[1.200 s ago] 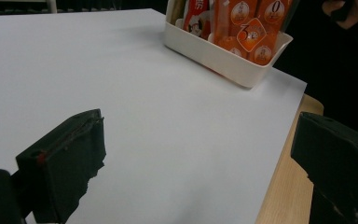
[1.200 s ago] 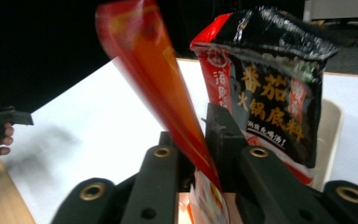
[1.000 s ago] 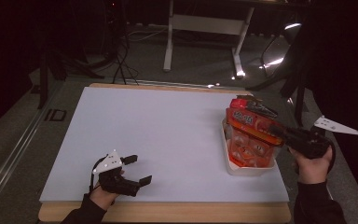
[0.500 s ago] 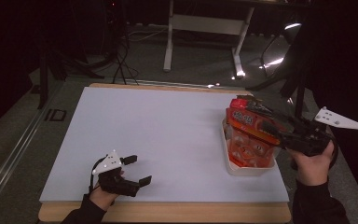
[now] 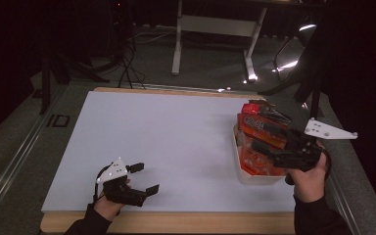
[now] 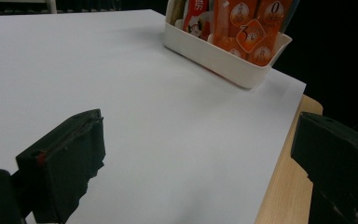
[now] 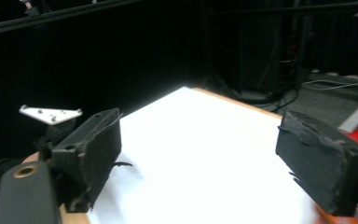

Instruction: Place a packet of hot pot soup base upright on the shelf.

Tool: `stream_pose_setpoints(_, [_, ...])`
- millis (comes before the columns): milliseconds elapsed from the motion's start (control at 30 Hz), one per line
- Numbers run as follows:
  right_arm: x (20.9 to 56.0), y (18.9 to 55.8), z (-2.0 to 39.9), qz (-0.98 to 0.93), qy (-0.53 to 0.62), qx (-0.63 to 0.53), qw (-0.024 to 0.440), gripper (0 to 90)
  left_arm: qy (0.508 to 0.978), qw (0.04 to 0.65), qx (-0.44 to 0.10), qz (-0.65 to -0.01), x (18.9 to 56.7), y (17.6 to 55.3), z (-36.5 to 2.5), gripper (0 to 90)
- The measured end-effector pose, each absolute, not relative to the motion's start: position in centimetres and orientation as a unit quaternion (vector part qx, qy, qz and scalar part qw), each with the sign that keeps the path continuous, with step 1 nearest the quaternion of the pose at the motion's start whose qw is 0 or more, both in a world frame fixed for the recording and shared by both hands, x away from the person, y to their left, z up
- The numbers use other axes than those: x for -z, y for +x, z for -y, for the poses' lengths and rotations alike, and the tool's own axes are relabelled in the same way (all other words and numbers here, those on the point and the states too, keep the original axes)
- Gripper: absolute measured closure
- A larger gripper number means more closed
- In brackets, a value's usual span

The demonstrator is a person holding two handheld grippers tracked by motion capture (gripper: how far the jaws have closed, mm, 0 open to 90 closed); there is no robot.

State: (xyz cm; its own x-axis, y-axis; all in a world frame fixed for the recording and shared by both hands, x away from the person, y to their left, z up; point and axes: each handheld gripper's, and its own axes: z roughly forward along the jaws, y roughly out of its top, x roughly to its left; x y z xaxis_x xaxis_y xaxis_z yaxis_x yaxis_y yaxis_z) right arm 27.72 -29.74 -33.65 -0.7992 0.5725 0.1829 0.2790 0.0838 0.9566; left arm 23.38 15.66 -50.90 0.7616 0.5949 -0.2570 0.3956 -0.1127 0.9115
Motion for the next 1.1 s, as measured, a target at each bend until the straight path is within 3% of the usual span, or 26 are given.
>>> stream_pose_setpoints(367, [36.6, 27.7, 26.1, -0.759, 0.276, -0.585, 0.074, 13.3, 0.741, 0.576, -0.087, -0.334, 50.9, 23.4, -15.7, 3.3])
stream_pose_setpoints(1100, [43.4, 26.6, 23.6, -0.790, 0.276, -0.540, 0.088, 13.7, 0.743, 0.575, -0.085, -0.331, 50.9, 23.3, -15.7, 3.3])
